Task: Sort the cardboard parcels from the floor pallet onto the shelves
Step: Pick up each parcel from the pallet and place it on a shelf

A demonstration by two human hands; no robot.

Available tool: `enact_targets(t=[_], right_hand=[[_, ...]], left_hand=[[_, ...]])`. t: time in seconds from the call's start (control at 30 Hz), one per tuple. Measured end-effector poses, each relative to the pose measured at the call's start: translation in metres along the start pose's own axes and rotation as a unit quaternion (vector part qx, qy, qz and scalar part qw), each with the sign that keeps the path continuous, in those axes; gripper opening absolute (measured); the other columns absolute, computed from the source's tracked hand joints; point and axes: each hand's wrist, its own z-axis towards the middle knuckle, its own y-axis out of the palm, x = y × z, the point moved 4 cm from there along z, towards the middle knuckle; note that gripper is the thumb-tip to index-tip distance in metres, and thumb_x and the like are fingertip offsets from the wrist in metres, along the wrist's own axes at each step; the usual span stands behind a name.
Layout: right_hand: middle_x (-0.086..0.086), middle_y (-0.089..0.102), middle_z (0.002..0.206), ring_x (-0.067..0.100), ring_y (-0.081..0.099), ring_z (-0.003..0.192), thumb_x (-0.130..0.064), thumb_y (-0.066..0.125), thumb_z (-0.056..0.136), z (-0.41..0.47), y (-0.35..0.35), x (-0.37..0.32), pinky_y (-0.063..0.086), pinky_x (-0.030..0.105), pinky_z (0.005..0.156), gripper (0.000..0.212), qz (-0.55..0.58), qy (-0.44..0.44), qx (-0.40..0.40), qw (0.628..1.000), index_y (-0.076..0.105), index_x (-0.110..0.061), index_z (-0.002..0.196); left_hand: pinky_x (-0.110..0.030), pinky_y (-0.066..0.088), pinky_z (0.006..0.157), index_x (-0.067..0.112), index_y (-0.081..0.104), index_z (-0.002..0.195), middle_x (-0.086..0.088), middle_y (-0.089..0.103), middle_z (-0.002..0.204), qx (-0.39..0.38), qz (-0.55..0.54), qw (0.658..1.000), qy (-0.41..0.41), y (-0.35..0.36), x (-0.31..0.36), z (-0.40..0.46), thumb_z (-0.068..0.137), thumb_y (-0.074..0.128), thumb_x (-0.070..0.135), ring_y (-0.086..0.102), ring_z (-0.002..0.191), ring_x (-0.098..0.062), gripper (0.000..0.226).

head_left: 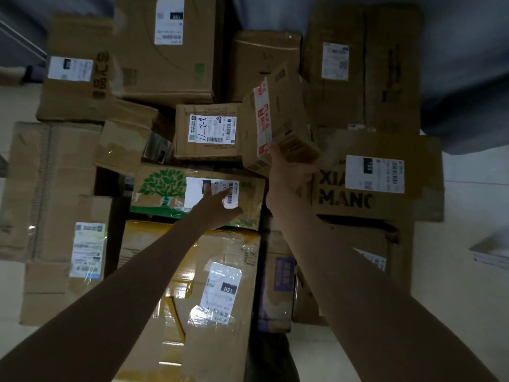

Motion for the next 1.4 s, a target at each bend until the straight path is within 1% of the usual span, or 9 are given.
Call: enact_targets(t=[0.17, 0.3, 0.37, 0.6, 0.8, 0.93, 1.1, 1.27, 1.4], right_hand=[[0.004, 0.057, 0.138, 0.023, 0.057, 0.125, -0.031, 0.088, 0.075, 0.002, 0.007, 0.020, 0.044, 0.043, 0.112, 0.087, 0.035, 0.127, -0.034, 0.991, 0.035, -0.022, 0.144], [0.005, 0.065, 0.113, 0.021, 0.064, 0.102, -0.038, 0.081, 0.081, 0.011, 0.006, 0.025, 0.054, 0.033, 0.085, 0.061, 0.063, 0.211, -0.065, 0.973, 0.044, -0.022, 0.127], [0.006, 0.066, 0.117, 0.020, 0.064, 0.107, -0.036, 0.080, 0.083, 0.018, 0.004, 0.026, 0.055, 0.032, 0.094, 0.056, 0.095, 0.235, -0.058, 0.966, 0.051, -0.018, 0.128], [0.012, 0.062, 0.121, 0.023, 0.062, 0.101, -0.005, 0.066, 0.094, 0.031, -0.006, 0.035, 0.057, 0.030, 0.096, 0.031, 0.082, 0.278, -0.026, 0.957, 0.060, -0.008, 0.124], [0.006, 0.067, 0.123, 0.020, 0.064, 0.114, -0.018, 0.063, 0.098, 0.011, -0.017, 0.038, 0.048, 0.036, 0.109, 0.015, -0.008, 0.238, -0.079, 0.968, 0.063, -0.018, 0.114], [0.003, 0.068, 0.104, 0.013, 0.066, 0.089, -0.020, 0.055, 0.103, -0.020, -0.041, 0.045, 0.057, 0.022, 0.079, 0.012, -0.122, 0.195, -0.111, 0.967, 0.066, -0.019, 0.108], [0.010, 0.069, 0.106, 0.016, 0.069, 0.092, -0.015, 0.058, 0.101, -0.084, -0.077, 0.045, 0.061, 0.027, 0.081, 0.026, -0.240, 0.169, -0.174, 0.940, 0.061, -0.007, 0.126], [0.009, 0.065, 0.094, 0.016, 0.061, 0.075, -0.003, 0.059, 0.098, -0.169, -0.080, 0.008, 0.054, 0.025, 0.067, 0.030, -0.304, 0.110, -0.230, 0.918, 0.060, -0.003, 0.128], [0.016, 0.065, 0.107, 0.019, 0.059, 0.088, -0.001, 0.061, 0.095, -0.249, -0.070, -0.029, 0.058, 0.038, 0.085, 0.032, -0.363, 0.038, -0.245, 0.898, 0.059, -0.005, 0.127]], left_hand=[[-0.042, 0.035, 0.113, 0.039, 0.021, 0.158, -0.006, -0.018, 0.167, -0.013, 0.050, 0.999, -0.005, 0.008, -0.005, 0.002, 0.088, 0.060, 0.066, 0.036, 0.143, -0.041, 0.084], [-0.043, 0.031, 0.116, 0.043, 0.016, 0.158, -0.004, -0.023, 0.166, -0.025, 0.063, 0.998, -0.013, 0.009, -0.005, 0.003, 0.086, 0.060, 0.069, 0.032, 0.146, -0.042, 0.089], [-0.043, 0.029, 0.116, 0.043, 0.015, 0.158, -0.004, -0.025, 0.165, -0.036, 0.062, 0.997, -0.013, 0.009, -0.004, 0.002, 0.086, 0.060, 0.069, 0.030, 0.147, -0.042, 0.089], [-0.041, 0.029, 0.116, 0.043, 0.015, 0.158, -0.002, -0.026, 0.165, -0.049, 0.053, 0.997, -0.020, 0.008, -0.003, 0.003, 0.084, 0.061, 0.070, 0.029, 0.147, -0.040, 0.091], [-0.042, 0.029, 0.116, 0.043, 0.018, 0.158, -0.001, -0.026, 0.165, -0.040, 0.043, 0.998, -0.020, 0.008, -0.004, 0.005, 0.082, 0.062, 0.071, 0.027, 0.149, -0.039, 0.092], [-0.041, 0.030, 0.119, 0.030, 0.037, 0.154, -0.001, 0.005, 0.169, 0.021, -0.045, 0.999, 0.020, -0.001, -0.008, -0.018, 0.086, 0.070, 0.055, 0.028, 0.149, -0.029, 0.079], [-0.033, 0.028, 0.114, 0.021, 0.049, 0.147, -0.007, 0.039, 0.158, 0.046, -0.053, 0.995, 0.077, -0.011, -0.017, -0.086, 0.091, 0.071, 0.040, 0.036, 0.145, -0.025, 0.063], [-0.030, 0.032, 0.108, 0.025, 0.049, 0.146, -0.005, 0.044, 0.154, 0.020, -0.025, 0.994, 0.106, -0.041, -0.031, -0.163, 0.091, 0.071, 0.037, 0.041, 0.140, -0.023, 0.060], [-0.029, 0.035, 0.104, 0.024, 0.048, 0.147, -0.006, 0.045, 0.152, 0.033, 0.005, 0.991, 0.132, -0.083, -0.044, -0.225, 0.092, 0.071, 0.037, 0.043, 0.138, -0.024, 0.061]])
